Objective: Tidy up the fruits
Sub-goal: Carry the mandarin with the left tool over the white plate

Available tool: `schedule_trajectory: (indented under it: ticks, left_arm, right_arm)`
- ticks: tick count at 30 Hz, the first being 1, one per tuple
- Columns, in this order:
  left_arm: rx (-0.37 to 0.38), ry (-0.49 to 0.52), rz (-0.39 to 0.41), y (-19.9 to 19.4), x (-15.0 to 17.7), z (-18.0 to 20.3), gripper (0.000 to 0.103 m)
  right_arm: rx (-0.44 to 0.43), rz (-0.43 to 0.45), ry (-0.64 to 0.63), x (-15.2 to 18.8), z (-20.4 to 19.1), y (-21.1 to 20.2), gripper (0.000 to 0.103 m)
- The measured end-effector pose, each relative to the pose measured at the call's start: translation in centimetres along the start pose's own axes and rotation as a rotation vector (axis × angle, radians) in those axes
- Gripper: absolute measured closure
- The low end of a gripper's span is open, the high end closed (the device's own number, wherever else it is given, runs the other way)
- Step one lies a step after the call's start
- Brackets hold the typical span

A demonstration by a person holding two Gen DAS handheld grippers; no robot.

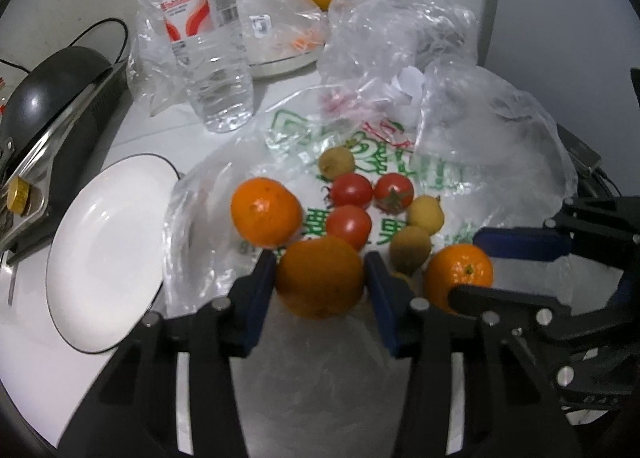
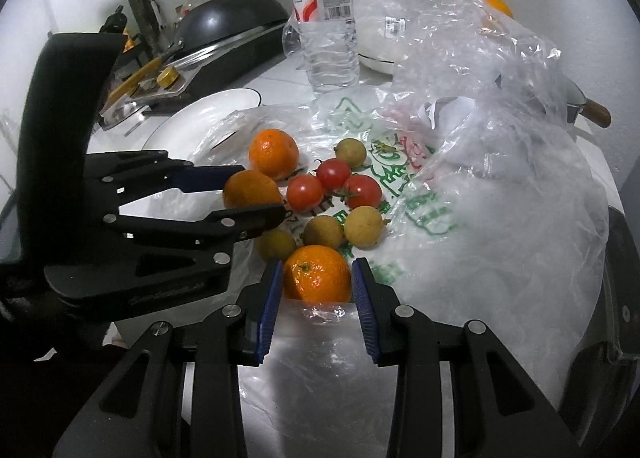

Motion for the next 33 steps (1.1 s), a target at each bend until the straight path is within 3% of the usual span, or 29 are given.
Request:
schedule_trajectory:
  ticks: [21,33]
  left_arm:
    - [-0.038,-0.005,0.141,-6.4,0.0,-3.5,0.057]
    - [-0.023,-0.007,0.205,-8.8,-0.3,-6.0,0.057]
  right_arm:
    - [0.083,0.036,0.008,0.1,-0.3,0.4,0.063]
    - [0.146,0.114,-0.02,-3.0,-2.7,-2.1,0.063]
Point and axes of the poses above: each gripper's, at about its wrist camera, not at the fingertips, and y roughly the way its jaws point, z to its right, x to its underside, the point moved 8 cm from there along y, roughly the way its jaws point, and after that the axes turned 6 degrees about -x, right-handed, at the moved point
